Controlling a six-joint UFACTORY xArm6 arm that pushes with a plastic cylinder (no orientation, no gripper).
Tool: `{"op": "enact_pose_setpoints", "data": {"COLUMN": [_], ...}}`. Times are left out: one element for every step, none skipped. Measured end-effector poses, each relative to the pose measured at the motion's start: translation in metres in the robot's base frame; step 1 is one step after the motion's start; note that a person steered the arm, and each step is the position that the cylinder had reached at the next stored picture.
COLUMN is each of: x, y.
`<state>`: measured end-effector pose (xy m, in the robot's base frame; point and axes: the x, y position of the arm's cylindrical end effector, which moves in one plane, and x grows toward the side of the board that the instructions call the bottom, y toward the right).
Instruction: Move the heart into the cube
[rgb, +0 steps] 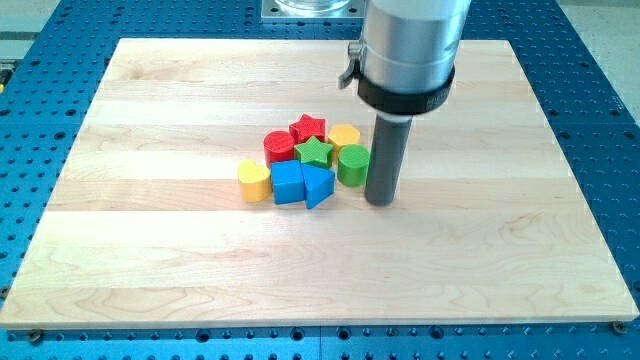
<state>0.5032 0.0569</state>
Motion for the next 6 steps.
{"op": "enact_pose_setpoints", "data": {"x": [0.047, 0.022, -0.022, -0.06, -0.081, -0.078], "y": [-0.064, -0.119, -0.167, -0.191, -0.179, -0.159]}}
